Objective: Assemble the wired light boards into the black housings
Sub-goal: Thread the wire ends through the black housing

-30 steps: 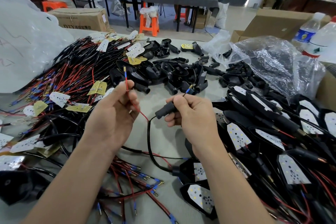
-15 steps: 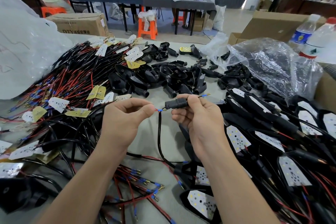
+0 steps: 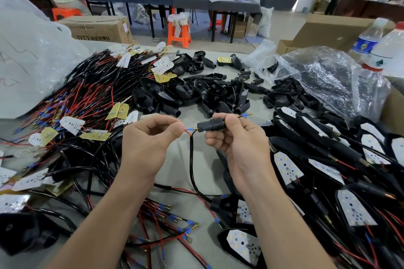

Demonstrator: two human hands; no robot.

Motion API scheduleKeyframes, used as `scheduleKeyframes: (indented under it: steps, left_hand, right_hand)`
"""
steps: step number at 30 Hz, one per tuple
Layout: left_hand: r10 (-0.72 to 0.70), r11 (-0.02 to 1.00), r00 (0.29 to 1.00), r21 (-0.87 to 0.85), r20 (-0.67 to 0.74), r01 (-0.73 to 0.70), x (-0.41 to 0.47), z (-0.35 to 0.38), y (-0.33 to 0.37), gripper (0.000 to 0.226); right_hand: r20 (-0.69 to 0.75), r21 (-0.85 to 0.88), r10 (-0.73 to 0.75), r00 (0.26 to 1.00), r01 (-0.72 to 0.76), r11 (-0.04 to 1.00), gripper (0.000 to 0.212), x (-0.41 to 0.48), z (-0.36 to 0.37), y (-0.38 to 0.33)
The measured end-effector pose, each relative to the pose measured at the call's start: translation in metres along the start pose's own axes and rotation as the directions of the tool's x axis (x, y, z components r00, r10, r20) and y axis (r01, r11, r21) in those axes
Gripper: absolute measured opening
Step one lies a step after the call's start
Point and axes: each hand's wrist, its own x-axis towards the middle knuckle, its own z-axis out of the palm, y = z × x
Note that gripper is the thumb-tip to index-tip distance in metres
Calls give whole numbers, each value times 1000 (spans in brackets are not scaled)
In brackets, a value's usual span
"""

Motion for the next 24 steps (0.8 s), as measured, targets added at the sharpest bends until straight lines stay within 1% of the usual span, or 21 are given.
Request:
scheduleKeyframes:
  steps: [6, 10, 12, 17, 18, 20, 21, 23, 24]
  left_hand:
    - [6, 1000, 1000, -8, -24, -6, -1, 2, -1, 28]
    - [45, 999, 990, -8, -133, -46, -3, 3, -2, 26]
    - [55, 998, 986, -23, -160, -59, -4, 3, -3, 24]
    - [48, 998, 996, 43, -72, -45, -8, 7, -8, 23]
    - [34, 999, 998, 30, -58, -32, -8, 8, -7, 22]
    - [-14, 998, 999, -62, -38, 12, -7, 7, -4, 15]
    - [-55, 993, 998, -110, -37, 51, -5, 6, -1, 12]
    - [-118, 982, 993, -150, -28, 112, -2, 3, 2, 3]
    - [-122, 983, 992, -138, -9, 120, 0, 1, 2, 12]
  right_hand:
    - [27, 6, 2, 1000, -2, 1000, 32, 0, -1, -1]
    - [51, -36, -10, 999, 11, 999, 29, -1, 0, 0]
    - [58, -39, -7, 998, 9, 999, 29, -2, 1, 0]
    - [99, -51, 31, 995, -26, 998, 28, -3, 0, 0]
    - [99, -54, 34, 994, -29, 998, 29, -3, 0, 0]
    - [85, -38, 31, 996, -28, 999, 29, -3, 0, 0]
    - [76, -22, 27, 997, -26, 999, 29, -3, 0, -1]
    - [60, 10, 23, 998, -23, 1000, 29, -2, 0, -2]
    - [52, 22, 21, 998, -22, 1000, 29, -2, 0, -2]
